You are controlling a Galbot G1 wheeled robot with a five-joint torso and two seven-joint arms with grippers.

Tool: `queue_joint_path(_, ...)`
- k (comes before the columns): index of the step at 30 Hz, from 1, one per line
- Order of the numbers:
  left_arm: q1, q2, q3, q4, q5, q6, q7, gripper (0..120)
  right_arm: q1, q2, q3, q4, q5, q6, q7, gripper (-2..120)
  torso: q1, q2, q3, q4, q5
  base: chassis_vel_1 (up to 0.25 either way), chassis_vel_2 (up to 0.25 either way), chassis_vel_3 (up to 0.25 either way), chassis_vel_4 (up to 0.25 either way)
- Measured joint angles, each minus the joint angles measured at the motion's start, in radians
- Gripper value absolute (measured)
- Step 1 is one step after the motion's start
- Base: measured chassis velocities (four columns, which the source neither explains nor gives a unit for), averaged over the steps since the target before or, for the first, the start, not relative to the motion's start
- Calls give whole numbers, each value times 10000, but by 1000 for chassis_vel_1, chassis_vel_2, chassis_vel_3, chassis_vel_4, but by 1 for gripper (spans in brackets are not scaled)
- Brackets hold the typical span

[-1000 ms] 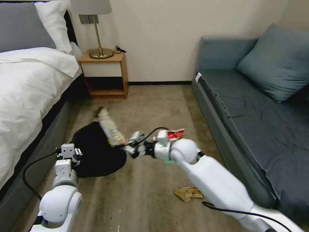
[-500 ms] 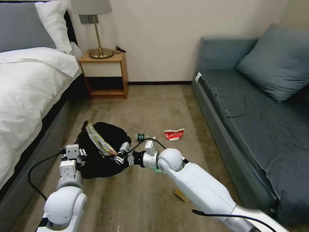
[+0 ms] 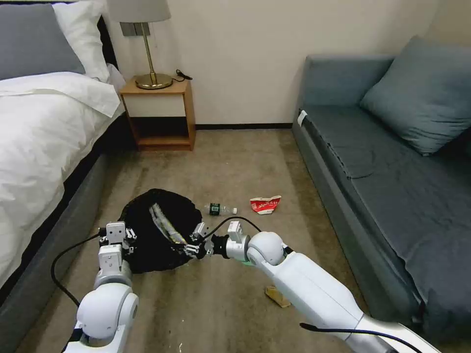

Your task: Pick up the trash bin, then pick up the garbage on the floor and place it into the trash bin.

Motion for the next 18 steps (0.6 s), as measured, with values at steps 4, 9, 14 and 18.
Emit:
queue_joint_path(4, -47, 57, -100, 164, -17, -89, -4, 4, 8, -201, -30, 159, -152, -26, 103, 58, 0, -1, 0, 0, 1, 0, 0, 0, 0)
queue_joint_path(9, -188, 206, -286, 450, -83, -233, -29, 4, 44, -1617, 154, 890, 138, -358, 270, 77, 0, 0, 0, 3, 3, 0, 0, 0, 0)
queue_joint_path(14, -304, 217, -309, 821, -104, -363, -73, 4, -317, -3203, 276, 1164, 524, -719, 490, 95, 0, 0, 0, -5, 1, 0, 0, 0, 0)
queue_joint_path(18, -217, 260, -311, 917, -13, -626, -63, 4, -800, -3877, 316, 909, 389, -660, 681, 100, 0, 1, -1, 5, 5, 0, 0, 0, 0)
